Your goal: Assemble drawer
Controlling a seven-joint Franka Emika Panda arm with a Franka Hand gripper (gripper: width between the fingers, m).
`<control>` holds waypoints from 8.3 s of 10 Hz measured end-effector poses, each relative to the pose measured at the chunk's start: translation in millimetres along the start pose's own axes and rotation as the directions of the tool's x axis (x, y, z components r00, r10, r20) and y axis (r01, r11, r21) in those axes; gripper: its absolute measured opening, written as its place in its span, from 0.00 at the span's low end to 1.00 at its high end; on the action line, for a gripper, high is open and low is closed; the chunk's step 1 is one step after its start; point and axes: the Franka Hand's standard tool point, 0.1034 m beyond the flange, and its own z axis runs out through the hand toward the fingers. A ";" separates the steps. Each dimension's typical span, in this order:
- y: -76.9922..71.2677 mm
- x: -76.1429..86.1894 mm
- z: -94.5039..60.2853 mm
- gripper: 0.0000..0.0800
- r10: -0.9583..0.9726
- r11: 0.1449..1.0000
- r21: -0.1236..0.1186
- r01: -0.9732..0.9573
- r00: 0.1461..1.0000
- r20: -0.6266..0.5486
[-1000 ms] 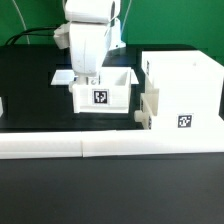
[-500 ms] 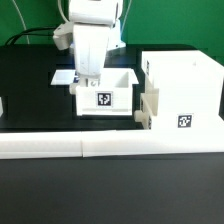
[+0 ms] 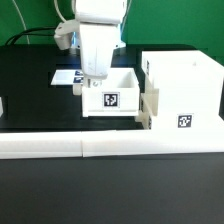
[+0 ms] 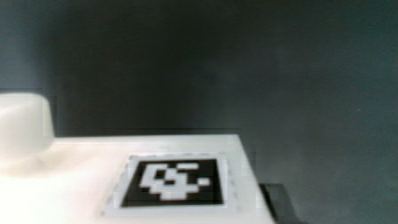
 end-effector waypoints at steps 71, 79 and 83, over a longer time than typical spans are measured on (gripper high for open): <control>9.3 52.5 -4.7 0.81 0.073 0.996 0.058 -0.063 0.982 -0.177; -4.3 -3.4 21.8 0.81 0.259 0.964 -0.009 -0.264 0.952 -0.163; -5.7 -3.6 23.4 0.81 0.259 0.965 -0.005 -0.264 0.952 -0.162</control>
Offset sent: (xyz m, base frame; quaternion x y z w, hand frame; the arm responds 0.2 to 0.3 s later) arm 0.0000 0.0000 0.0000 0.0000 0.0000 0.0000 1.0000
